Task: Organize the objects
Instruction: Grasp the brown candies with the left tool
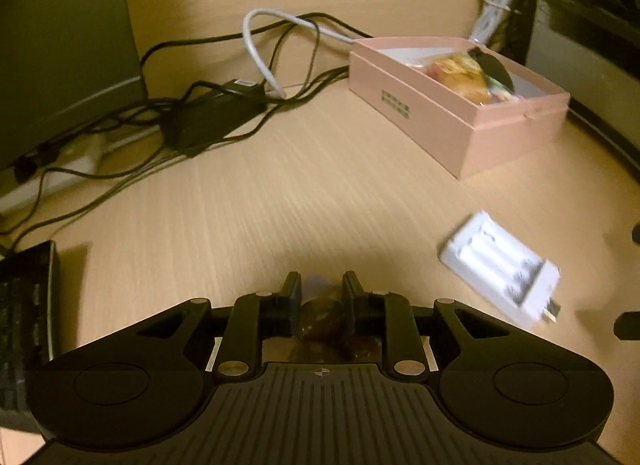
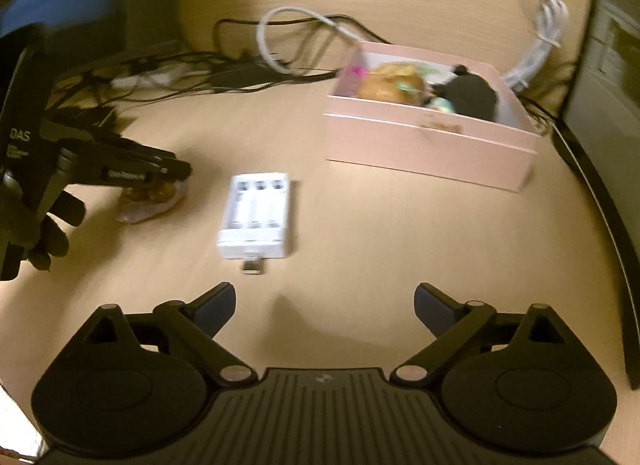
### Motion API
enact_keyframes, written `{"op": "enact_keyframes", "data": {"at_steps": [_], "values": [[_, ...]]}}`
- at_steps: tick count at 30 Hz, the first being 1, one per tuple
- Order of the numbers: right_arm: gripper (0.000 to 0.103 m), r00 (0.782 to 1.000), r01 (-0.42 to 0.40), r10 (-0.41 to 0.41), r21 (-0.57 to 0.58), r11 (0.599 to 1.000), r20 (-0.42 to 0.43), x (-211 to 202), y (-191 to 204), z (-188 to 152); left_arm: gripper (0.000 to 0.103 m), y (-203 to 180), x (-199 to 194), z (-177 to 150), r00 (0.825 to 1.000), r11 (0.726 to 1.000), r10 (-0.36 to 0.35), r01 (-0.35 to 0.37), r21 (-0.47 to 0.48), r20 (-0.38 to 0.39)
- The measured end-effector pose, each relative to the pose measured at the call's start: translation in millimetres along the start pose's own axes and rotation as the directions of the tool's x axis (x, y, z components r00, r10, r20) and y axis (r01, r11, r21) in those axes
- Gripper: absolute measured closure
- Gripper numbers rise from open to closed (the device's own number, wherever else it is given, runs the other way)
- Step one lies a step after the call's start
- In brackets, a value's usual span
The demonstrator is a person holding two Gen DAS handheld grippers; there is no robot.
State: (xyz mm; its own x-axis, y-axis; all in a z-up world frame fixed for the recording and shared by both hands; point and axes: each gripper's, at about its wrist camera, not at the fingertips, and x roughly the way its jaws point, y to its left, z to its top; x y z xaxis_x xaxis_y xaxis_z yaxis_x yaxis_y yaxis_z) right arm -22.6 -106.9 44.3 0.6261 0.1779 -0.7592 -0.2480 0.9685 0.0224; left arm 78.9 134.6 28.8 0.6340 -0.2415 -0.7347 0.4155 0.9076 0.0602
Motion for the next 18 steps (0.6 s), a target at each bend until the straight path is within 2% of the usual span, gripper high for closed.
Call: {"op": "enact_keyframes", "data": {"at_steps": [3,6,10,13,15,17,18], "values": [[0.005,1.0,-0.01,0.01,-0.028,1.0,0.015,-4,7,2,0.079,-12,0,2,1.0,0.999,0.025,-0.025,0.031,-0.002],[0.004,0.999,-0.007,0.008,-0.033,0.999,0.032,-8,6,4,0.079,-16,1,4,1.0,0.999,0.008,-0.008,0.033,-0.013],[0.003,0.999,-0.007,0.006,0.004,1.0,0.034,-10,-3,4,0.078,-6,3,9,0.998,0.998,-0.048,0.046,-0.048,-0.045],[0.003,0.999,-0.006,0.004,0.031,0.999,0.033,-10,-9,3,0.077,-5,6,12,0.997,0.996,-0.062,0.059,-0.067,-0.05],[0.003,0.999,-0.003,0.001,0.045,0.999,0.035,-12,-10,2,0.072,-7,7,14,0.996,0.996,-0.066,0.062,-0.07,-0.057],[0.002,0.999,-0.006,0.004,0.053,0.999,0.033,-12,-11,2,0.054,-11,8,16,0.994,0.995,-0.083,0.079,-0.066,-0.07],[0.002,0.999,-0.009,0.008,0.057,0.998,0.031,-11,-11,1,0.05,-13,9,17,0.993,0.995,-0.091,0.086,-0.059,-0.076]]}}
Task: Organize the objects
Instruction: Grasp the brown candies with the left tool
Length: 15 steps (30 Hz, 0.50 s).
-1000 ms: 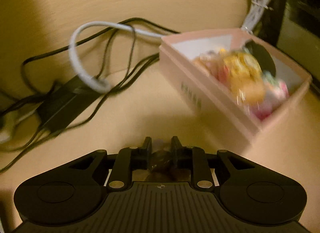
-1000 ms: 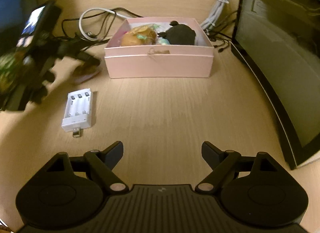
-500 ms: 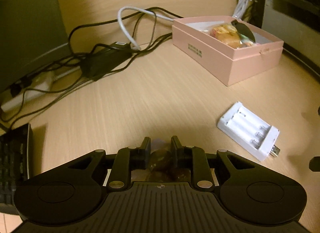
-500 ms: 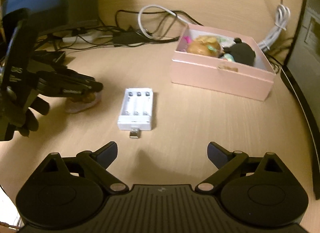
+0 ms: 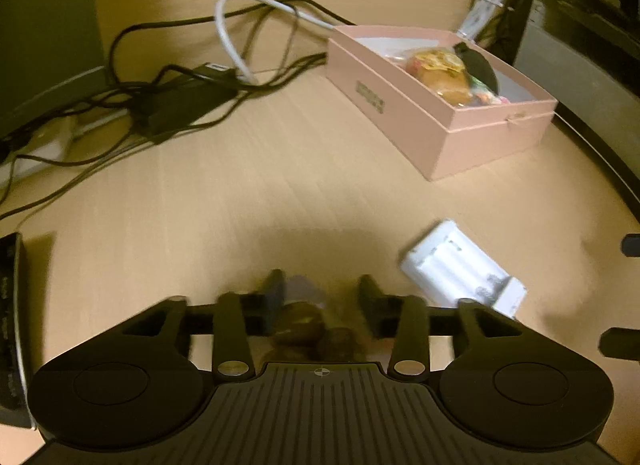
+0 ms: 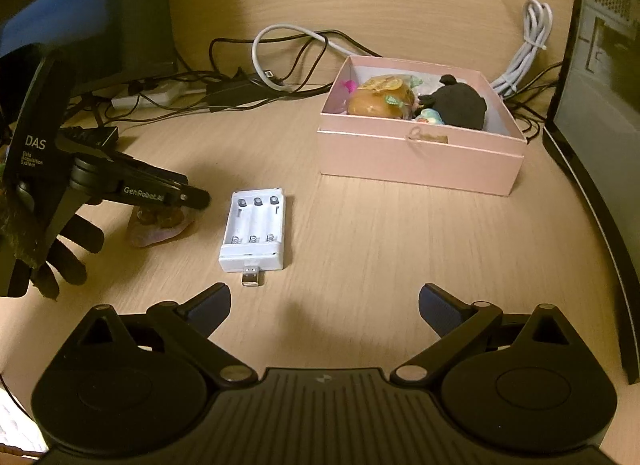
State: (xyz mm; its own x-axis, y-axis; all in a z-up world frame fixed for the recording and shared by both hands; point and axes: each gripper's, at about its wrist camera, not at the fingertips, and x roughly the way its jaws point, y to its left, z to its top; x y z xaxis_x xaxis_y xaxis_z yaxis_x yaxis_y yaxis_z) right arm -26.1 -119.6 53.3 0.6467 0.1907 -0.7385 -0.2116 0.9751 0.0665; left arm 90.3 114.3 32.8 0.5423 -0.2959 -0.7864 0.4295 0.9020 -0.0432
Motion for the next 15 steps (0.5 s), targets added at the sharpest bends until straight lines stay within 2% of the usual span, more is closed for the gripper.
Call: {"op": "enact_keyframes", "data": {"at_steps": [2,4,6,8,10,13,15], "values": [[0.002,1.0,-0.009,0.009,0.002,1.0,-0.005,1,0,-1,0.034,-6,3,2,1.0,1.0,-0.005,0.006,0.02,-0.015],[0.002,1.0,-0.014,0.014,-0.001,1.0,-0.006,1,1,-1,0.028,-12,5,3,1.0,0.999,-0.005,0.005,0.04,-0.019],[0.002,1.0,-0.014,0.014,-0.007,1.0,0.001,-1,2,-2,0.03,-12,3,1,1.0,1.0,0.0,0.0,0.032,0.0],[0.002,1.0,-0.009,0.009,-0.01,1.0,0.011,-3,2,-2,0.033,-7,-9,-2,0.999,0.999,0.023,-0.022,-0.034,0.043],[0.0,1.0,-0.009,0.009,0.001,1.0,0.013,-3,-1,-3,0.033,-6,-30,-10,0.99,0.991,0.102,-0.093,-0.096,0.094],[0.0,1.0,-0.013,0.013,0.026,1.0,0.004,0,-5,-3,0.033,-6,-54,-27,0.97,0.961,0.223,-0.201,-0.192,0.099],[0.0,1.0,-0.017,0.017,0.039,0.999,-0.005,4,-7,-2,0.033,-2,-61,-40,0.967,0.929,0.243,-0.21,-0.303,0.074]]}}
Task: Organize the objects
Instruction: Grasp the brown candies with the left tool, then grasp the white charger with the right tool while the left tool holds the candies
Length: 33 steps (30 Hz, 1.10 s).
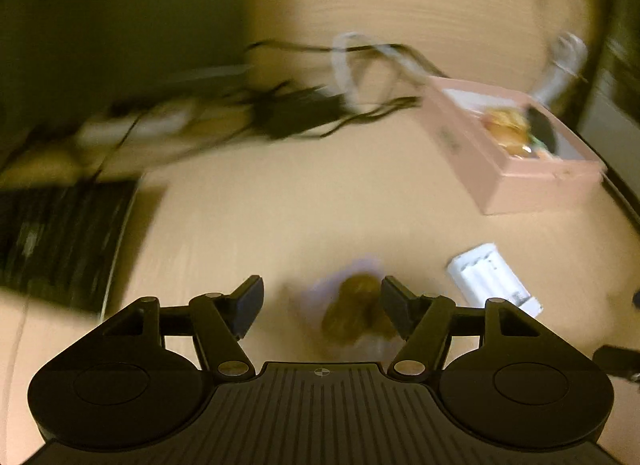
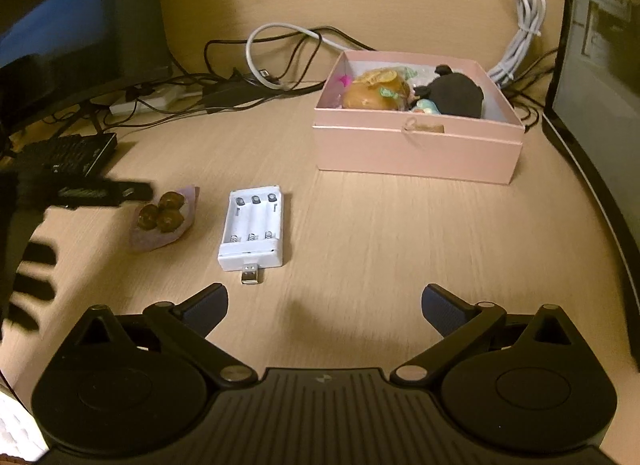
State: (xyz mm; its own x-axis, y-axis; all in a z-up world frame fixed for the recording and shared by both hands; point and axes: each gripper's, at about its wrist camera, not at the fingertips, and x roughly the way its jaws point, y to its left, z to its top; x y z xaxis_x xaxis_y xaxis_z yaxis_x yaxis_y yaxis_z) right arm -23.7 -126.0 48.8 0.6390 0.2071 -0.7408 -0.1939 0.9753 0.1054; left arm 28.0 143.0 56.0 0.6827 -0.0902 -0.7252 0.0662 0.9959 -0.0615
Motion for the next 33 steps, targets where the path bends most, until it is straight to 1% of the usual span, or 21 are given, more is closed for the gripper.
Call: {"op": "enact_keyframes", "data": {"at_steps": [2,3,4,7,10,13,16,19,21,22,24,25,26,28,30,32,33], "values": [[0.0,1.0,-0.003,0.003,0.002,1.0,-0.004,3,1,1,0.033,4,0,-8,1.0,0.994,-0.013,0.011,-0.109,-0.02],[0.0,1.0,-0.006,0.006,-0.002,1.0,-0.006,4,2,1,0.033,2,2,-11,1.0,0.99,-0.018,0.014,-0.143,-0.023],[0.0,1.0,-0.009,0.009,-0.007,1.0,-0.006,5,3,1,0.033,-2,5,-12,1.0,0.988,-0.017,0.013,-0.154,-0.023],[0.0,1.0,-0.02,0.02,-0.028,0.999,-0.008,5,10,0,0.033,-17,20,-9,1.0,0.99,0.015,-0.018,-0.143,-0.021],[0.0,1.0,-0.021,0.021,-0.053,0.998,-0.002,3,15,0,0.032,-24,33,-2,0.997,0.989,0.065,-0.068,-0.131,-0.03],[0.0,1.0,-0.016,0.016,-0.057,0.998,0.004,1,14,-1,0.032,-26,38,1,0.996,0.989,0.086,-0.089,-0.114,-0.031],[0.0,1.0,-0.007,0.007,-0.039,0.999,-0.001,2,9,-1,0.031,-27,38,-1,0.996,0.992,0.086,-0.087,-0.089,-0.024],[0.0,1.0,0.0,0.0,-0.048,0.999,0.012,3,9,0,0.036,-24,33,-3,0.997,0.994,0.068,-0.071,-0.083,-0.032],[0.0,1.0,0.002,0.001,-0.08,0.997,0.025,5,13,3,0.042,-20,26,-6,0.999,0.997,0.031,-0.034,-0.071,-0.042],[0.0,1.0,-0.002,0.005,-0.097,0.995,0.031,6,16,4,0.043,-18,21,-8,0.999,0.998,0.012,-0.014,-0.059,-0.042],[0.0,0.999,-0.021,0.026,-0.134,0.991,0.038,13,24,10,0.045,-14,10,-17,0.999,0.999,-0.005,0.004,-0.036,-0.045],[0.0,0.998,-0.032,0.038,-0.151,0.988,0.041,17,28,12,0.052,-11,3,-21,0.999,0.999,-0.018,0.016,-0.032,-0.043],[0.0,0.997,-0.048,0.056,-0.171,0.984,0.044,23,34,16,0.065,-8,-4,-24,0.999,0.999,-0.025,0.024,-0.035,-0.036],[0.0,0.996,-0.075,0.083,-0.19,0.979,0.034,37,45,23,0.067,-1,-15,-29,0.998,0.998,-0.043,0.041,-0.037,-0.05],[0.001,0.995,-0.093,0.098,-0.201,0.975,0.016,51,57,29,0.067,3,-22,-34,0.998,0.999,-0.034,0.032,-0.028,-0.059],[0.006,0.997,-0.074,0.077,-0.217,0.973,0.003,66,68,35,0.067,8,-25,-39,0.997,0.999,-0.034,0.031,-0.036,-0.064],[0.006,0.998,-0.069,0.07,-0.224,0.972,-0.002,70,71,37,0.067,11,-26,-41,0.997,0.998,-0.037,0.034,-0.045,-0.062]]}}
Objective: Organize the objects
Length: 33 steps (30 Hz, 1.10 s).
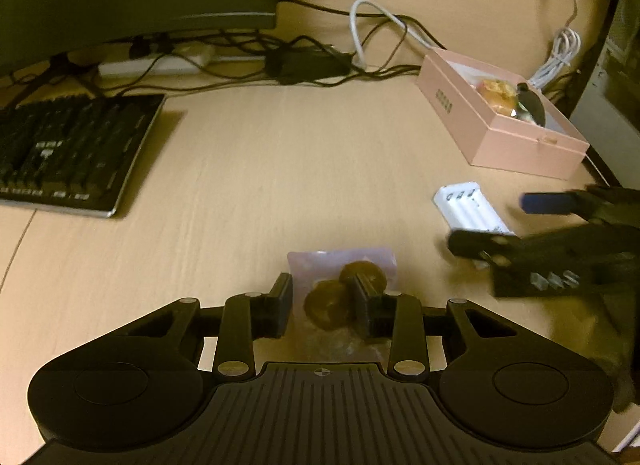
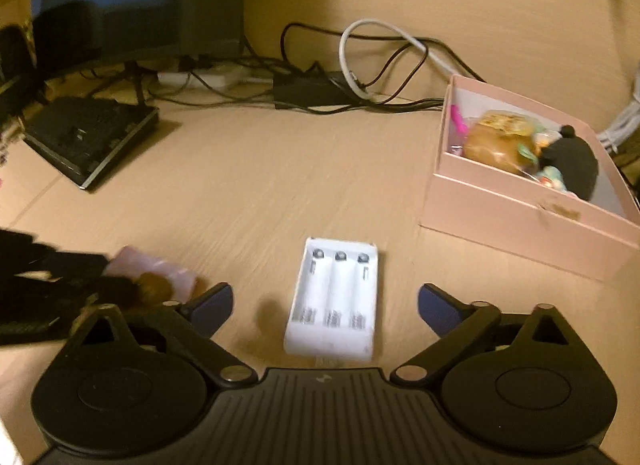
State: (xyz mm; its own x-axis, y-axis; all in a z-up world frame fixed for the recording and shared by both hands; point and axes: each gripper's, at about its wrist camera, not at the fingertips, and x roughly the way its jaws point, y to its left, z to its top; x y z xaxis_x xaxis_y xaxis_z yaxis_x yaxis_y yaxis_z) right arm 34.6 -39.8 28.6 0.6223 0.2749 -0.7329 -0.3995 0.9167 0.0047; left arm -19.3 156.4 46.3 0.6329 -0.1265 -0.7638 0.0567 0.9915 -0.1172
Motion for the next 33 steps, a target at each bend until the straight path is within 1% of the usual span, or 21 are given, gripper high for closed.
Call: {"op": "enact_keyframes", "data": {"at_steps": [5,10,12,13,14,15,16,17,19,21,24,30,32,33], "values": [[0.006,1.0,0.005,-0.005,-0.013,1.0,-0.023,7,6,1,0.064,5,2,-5,1.0,1.0,-0.022,0.022,0.004,-0.004],[0.006,0.999,0.006,-0.006,0.011,1.0,-0.038,10,3,-2,0.064,2,3,-11,0.998,0.997,-0.057,0.056,0.048,0.032],[0.009,0.999,0.003,-0.002,0.019,1.0,-0.042,13,3,-2,0.064,2,3,-15,0.995,0.995,-0.081,0.077,0.067,0.05],[0.016,0.999,0.002,-0.001,0.023,1.0,-0.046,14,3,-2,0.064,1,3,-17,0.994,0.993,-0.088,0.083,0.085,0.064],[0.026,0.998,-0.001,0.002,0.026,1.0,-0.058,16,3,-1,0.064,0,3,-19,0.993,0.991,-0.093,0.085,0.101,0.076],[0.032,0.998,0.005,-0.003,0.024,1.0,-0.06,16,4,-1,0.064,0,2,-21,0.992,0.99,-0.095,0.085,0.112,0.086],[0.048,0.998,0.012,-0.011,0.017,1.0,-0.057,15,6,-1,0.063,1,2,-21,0.991,0.99,-0.098,0.088,0.112,0.09],[0.056,0.998,0.008,-0.007,0.012,1.0,-0.059,12,7,0,0.064,2,2,-21,0.991,0.99,-0.104,0.095,0.1,0.087],[0.056,0.998,0.005,-0.004,0.014,1.0,-0.069,6,7,0,0.064,6,3,-19,0.99,0.991,-0.12,0.115,0.065,0.07],[0.056,0.998,0.012,-0.012,0.011,1.0,-0.061,-4,7,-3,0.065,8,3,-17,0.989,0.991,-0.131,0.128,0.048,0.065],[0.056,0.998,0.021,-0.02,0.011,1.0,-0.052,-22,4,-7,0.066,7,3,-15,0.989,0.99,-0.135,0.132,0.058,0.058],[0.056,0.998,0.051,-0.05,0.016,0.999,-0.023,-62,-12,-17,0.07,-2,-4,-13,0.977,0.974,-0.214,0.212,0.081,0.018],[0.056,0.998,0.065,-0.064,0.029,0.997,-0.02,-75,-23,-23,0.075,-7,-6,-10,0.968,0.965,-0.249,0.248,0.083,0.004],[0.056,0.997,0.073,-0.072,0.038,0.997,-0.019,-80,-28,-26,0.08,-11,-7,-7,0.964,0.961,-0.264,0.263,0.089,0.001]]}}
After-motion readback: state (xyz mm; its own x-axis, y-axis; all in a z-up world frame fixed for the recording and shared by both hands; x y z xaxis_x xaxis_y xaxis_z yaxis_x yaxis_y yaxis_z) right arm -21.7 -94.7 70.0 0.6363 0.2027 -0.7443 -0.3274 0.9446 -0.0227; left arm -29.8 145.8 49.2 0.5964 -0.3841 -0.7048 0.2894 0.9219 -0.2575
